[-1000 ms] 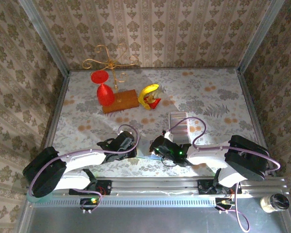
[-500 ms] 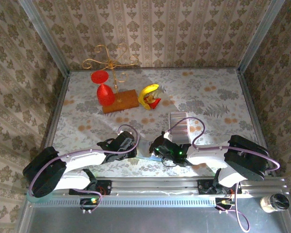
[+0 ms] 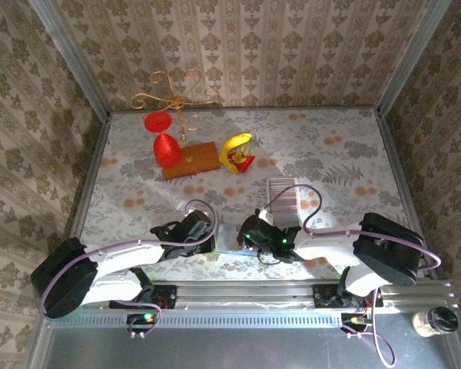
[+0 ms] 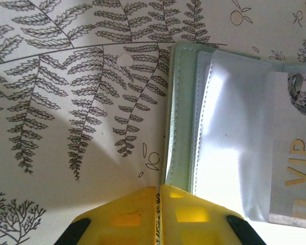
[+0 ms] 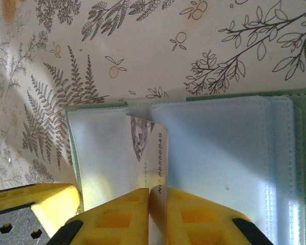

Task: Put the credit cards into the card holder
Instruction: Insert the credit card into the card slot.

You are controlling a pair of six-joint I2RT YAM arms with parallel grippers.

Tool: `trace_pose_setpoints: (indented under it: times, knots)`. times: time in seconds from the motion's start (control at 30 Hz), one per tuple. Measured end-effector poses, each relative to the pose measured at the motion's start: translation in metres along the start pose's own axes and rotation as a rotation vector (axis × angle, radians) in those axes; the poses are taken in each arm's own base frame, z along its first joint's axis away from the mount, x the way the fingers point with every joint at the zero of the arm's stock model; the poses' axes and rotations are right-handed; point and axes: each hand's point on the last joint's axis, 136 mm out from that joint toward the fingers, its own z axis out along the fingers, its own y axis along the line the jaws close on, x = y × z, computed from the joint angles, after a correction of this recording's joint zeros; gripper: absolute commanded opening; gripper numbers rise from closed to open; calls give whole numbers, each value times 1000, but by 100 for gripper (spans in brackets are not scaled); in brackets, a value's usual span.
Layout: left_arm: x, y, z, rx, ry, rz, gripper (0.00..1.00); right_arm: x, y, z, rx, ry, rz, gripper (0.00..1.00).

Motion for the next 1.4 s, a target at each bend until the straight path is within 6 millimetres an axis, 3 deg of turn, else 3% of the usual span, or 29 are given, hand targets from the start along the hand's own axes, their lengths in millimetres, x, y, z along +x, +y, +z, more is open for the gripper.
trace_pose_setpoints:
  times: [0.3,0.57,0.73,1.13,1.4]
  knots:
    - [1,9,-3,-41,-6,1,15,1,2,5,10,12,-24,14]
    - [-10,-2,-14,9,-59,1,18,6,10,11,3,43,-49,20]
    - [-6,4,-8,-19,-37,-1,17,9,5,11,30,59,-73,32]
    - [-3,10,3,-42,-4,-1,12,9,9,12,86,86,-147,28]
    - [-3,9,6,-46,2,4,11,11,17,14,98,110,-190,33]
